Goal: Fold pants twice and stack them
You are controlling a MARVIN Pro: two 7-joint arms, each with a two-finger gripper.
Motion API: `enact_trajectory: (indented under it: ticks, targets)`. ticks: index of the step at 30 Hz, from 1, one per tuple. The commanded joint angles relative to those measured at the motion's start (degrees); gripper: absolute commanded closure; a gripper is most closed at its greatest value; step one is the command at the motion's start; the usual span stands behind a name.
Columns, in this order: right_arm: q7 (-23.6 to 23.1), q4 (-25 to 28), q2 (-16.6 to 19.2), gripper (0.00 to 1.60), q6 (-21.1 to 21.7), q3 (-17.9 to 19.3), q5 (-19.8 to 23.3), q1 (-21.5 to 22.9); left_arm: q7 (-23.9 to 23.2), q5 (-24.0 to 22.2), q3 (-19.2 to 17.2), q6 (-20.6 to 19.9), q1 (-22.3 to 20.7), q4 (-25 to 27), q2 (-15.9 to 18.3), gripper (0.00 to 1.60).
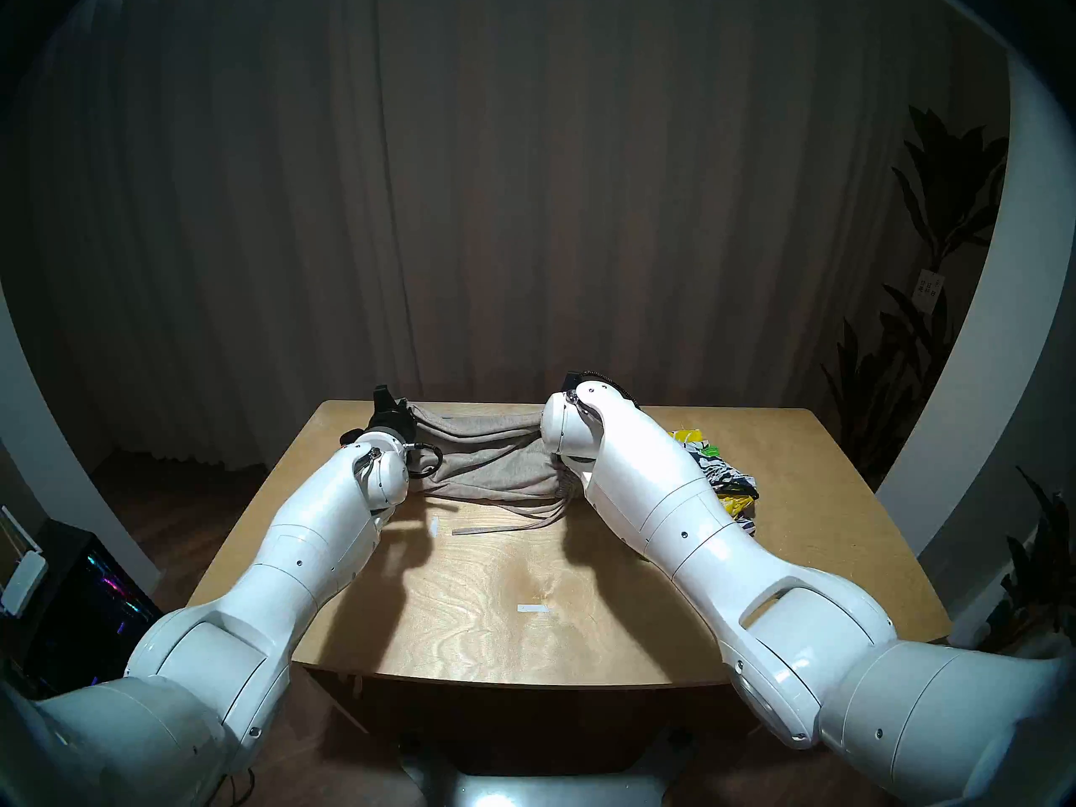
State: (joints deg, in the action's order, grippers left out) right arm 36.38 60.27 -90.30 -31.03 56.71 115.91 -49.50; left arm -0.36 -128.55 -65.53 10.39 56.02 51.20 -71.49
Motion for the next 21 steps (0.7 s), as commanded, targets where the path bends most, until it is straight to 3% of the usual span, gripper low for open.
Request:
enact_trajectory:
  ticks: [1,3,6,7,9,12,13,14,17,21]
  targets:
    - [-0.7,-1.1,-1.3,0.88,0.4,0.8,0.4,3.2,0.5,1.7,0.4,0.0,-6.2,-2.1,-1.4,0.91]
    - [-0.8,-1.9,-1.5,0.83,0.5,0.9,0.7,3.6,1.2,2.2,0.9,-0.1,-7.8,-3.8,-1.7,0.82]
    - [-0.9,-3.0,-1.8,0.34,0.6,1.1,1.1,4.2,1.9,2.9,1.4,-0.1,-8.6,-5.1,-2.0,0.85]
    - [-1.0,-3.4,-1.9,0.34,0.7,1.2,1.3,4.4,2.1,3.1,1.4,-0.2,-8.8,-5.4,-2.1,0.85]
    - [-1.1,-4.0,-2.1,0.02,0.8,1.4,1.5,4.9,2.4,3.6,1.6,-0.3,-9.2,-6.1,-2.3,0.89]
    - [-1.3,-5.0,-2.3,0.0,1.1,1.7,1.8,5.6,3.0,4.2,2.1,-0.4,-10.4,-7.5,-2.6,0.86]
    - [-1.4,-5.3,-2.4,0.0,1.1,1.8,1.9,5.8,3.1,4.4,2.2,-0.4,-10.7,-8.0,-2.7,0.74]
    - [-1.5,-5.6,-2.4,0.0,1.2,1.8,2.0,6.0,3.4,4.6,2.5,-0.4,-11.5,-8.8,-2.8,0.73]
    - [-1.8,-6.7,-2.7,0.0,1.5,2.0,2.4,6.5,4.1,5.2,3.1,-0.5,-12.8,-10.5,-3.3,0.03]
    - [-2.2,-8.0,-3.1,0.0,1.9,2.3,2.8,7.2,4.6,6.0,3.9,-0.6,-14.0,-12.5,-4.0,0.0]
